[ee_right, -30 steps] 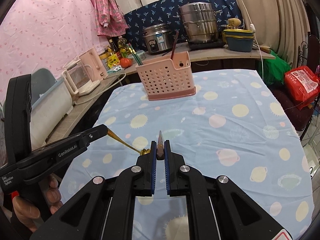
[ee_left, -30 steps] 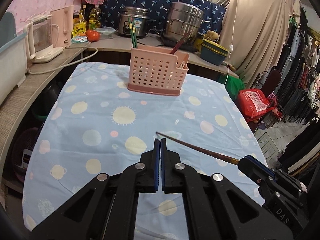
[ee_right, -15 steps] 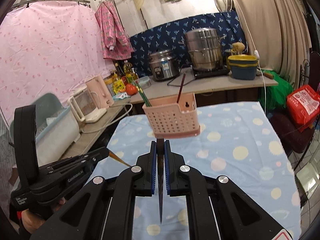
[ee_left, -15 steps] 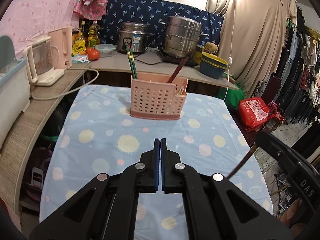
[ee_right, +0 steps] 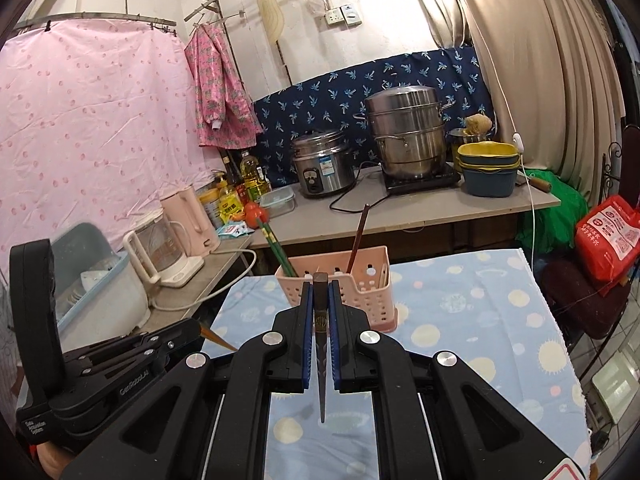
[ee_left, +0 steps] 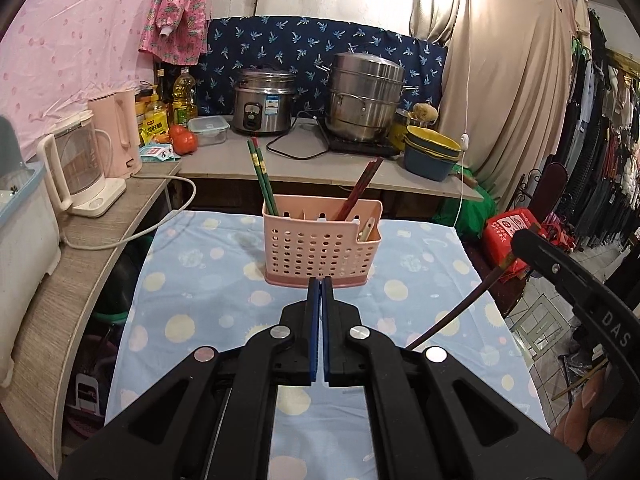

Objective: Organize utensils
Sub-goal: 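Lift the spoon while the right tool carries the chopstick over the pink holder, then open the right tool over the holder while the left tool releases the spoon into it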

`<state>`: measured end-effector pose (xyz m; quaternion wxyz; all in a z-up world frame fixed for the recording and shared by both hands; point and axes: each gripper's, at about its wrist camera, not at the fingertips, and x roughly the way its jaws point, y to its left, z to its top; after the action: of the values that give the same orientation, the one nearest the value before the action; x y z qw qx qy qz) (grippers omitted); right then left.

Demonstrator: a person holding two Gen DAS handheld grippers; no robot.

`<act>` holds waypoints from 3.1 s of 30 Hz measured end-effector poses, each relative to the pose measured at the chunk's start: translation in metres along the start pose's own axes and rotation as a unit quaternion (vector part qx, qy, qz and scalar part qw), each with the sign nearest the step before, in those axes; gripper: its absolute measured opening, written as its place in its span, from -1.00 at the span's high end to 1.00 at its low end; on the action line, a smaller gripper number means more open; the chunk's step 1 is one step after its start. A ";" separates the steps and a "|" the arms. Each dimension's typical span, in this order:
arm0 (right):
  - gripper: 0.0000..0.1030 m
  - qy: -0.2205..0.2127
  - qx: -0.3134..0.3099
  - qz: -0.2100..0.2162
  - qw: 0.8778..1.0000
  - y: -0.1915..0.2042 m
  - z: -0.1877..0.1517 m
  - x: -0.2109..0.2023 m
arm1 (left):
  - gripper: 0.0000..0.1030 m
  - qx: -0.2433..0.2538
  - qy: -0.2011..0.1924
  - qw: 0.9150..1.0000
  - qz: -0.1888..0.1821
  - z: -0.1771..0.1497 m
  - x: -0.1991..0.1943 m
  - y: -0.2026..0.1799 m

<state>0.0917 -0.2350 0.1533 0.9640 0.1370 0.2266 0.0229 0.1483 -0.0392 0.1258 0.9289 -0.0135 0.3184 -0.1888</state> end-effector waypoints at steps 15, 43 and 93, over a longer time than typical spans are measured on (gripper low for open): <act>0.87 -0.053 -0.014 0.005 0.998 0.007 0.086 0.054 | 0.99 -0.005 -0.034 0.999 0.001 0.076 0.036 0.013; 0.86 -0.026 0.021 -0.005 0.999 -0.005 0.089 0.198 | 0.98 -0.011 -0.006 0.999 0.036 0.113 0.158 0.048; 0.34 0.104 -0.055 -0.053 0.992 0.014 -0.047 0.074 | -0.10 0.002 0.029 0.997 0.073 -0.010 0.068 0.001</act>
<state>0.1378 -0.2021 0.0847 0.9413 0.0685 0.3306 -0.0023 0.1922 -0.0617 0.0777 0.9306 0.0169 0.3452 -0.1208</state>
